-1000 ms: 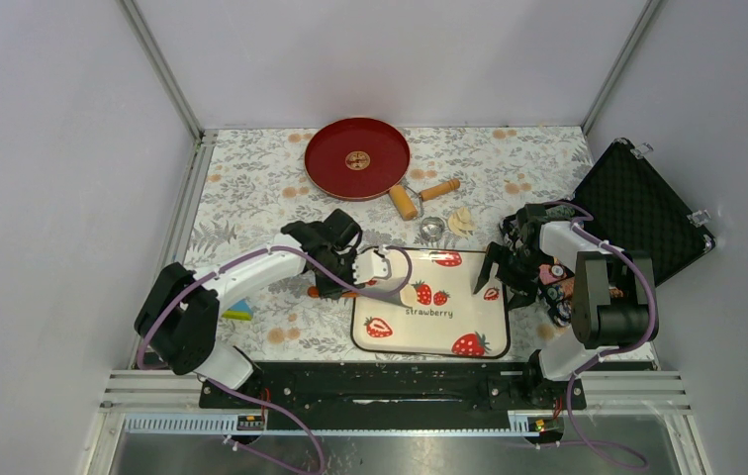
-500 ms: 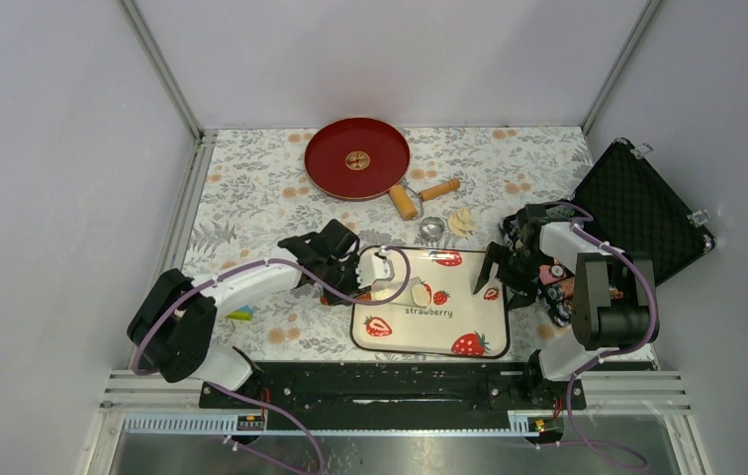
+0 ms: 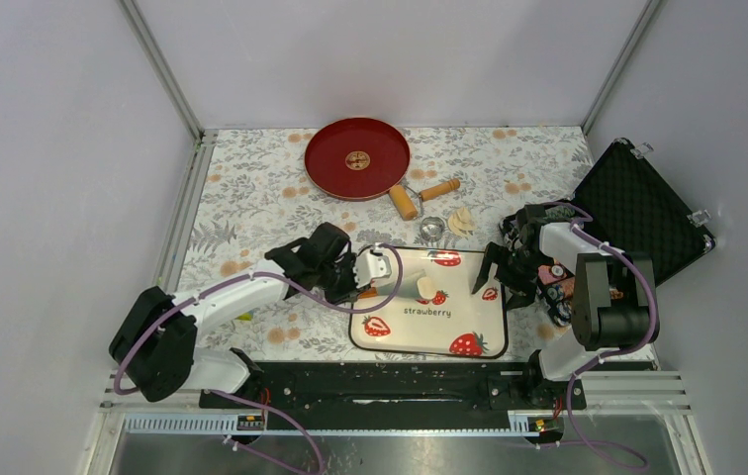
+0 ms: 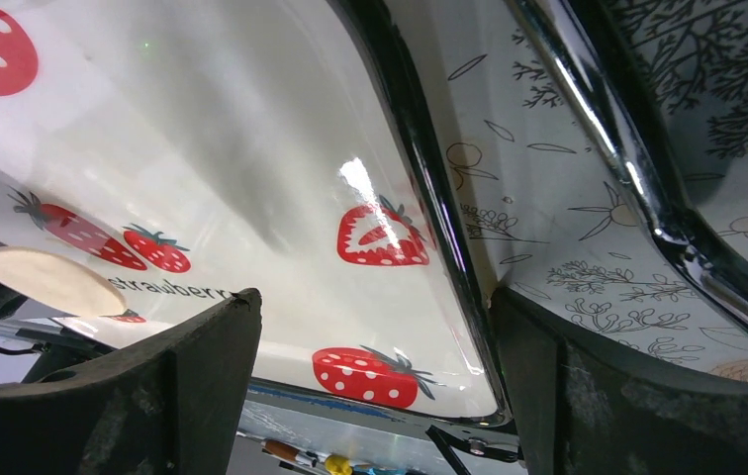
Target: Roll out the dumpling wrappers from the dough
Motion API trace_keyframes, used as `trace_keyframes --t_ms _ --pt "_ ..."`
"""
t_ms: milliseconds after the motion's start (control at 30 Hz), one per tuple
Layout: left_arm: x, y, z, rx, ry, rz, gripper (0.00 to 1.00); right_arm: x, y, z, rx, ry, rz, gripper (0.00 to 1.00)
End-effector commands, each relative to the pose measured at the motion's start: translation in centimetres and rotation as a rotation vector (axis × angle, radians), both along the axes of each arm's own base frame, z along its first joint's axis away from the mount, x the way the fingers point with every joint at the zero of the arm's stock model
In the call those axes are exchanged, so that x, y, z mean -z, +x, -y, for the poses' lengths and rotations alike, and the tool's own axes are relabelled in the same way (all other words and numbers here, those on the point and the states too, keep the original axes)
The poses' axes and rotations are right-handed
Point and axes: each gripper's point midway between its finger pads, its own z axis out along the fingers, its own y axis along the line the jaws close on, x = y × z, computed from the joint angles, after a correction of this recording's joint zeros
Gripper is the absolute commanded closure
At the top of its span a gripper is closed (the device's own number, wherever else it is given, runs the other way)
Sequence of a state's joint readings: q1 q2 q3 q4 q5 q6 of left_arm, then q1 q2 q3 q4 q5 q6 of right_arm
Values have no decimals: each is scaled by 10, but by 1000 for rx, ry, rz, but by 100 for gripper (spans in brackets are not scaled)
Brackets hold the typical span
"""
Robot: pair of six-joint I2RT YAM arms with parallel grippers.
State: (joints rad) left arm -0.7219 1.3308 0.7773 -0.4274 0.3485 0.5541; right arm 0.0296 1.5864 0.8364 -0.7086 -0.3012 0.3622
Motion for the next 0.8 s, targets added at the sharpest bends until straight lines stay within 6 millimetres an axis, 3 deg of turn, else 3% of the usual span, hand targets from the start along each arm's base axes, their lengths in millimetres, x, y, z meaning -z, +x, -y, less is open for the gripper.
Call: trace_keyframes --t_ms 0,333,567,767 --pt "-5 4 8 37 -17 21 100 -6 1 -7 -16 33 27 7" --pt "-23 5 18 0 -128 55 100 -17 4 -5 -22 21 57 6" --pt "-42 4 26 -46 -236 56 100 -36 13 -1 -19 -7 105 5" --pt "-49 1 21 -90 -291 55 100 -57 20 -1 -38 -39 156 5"
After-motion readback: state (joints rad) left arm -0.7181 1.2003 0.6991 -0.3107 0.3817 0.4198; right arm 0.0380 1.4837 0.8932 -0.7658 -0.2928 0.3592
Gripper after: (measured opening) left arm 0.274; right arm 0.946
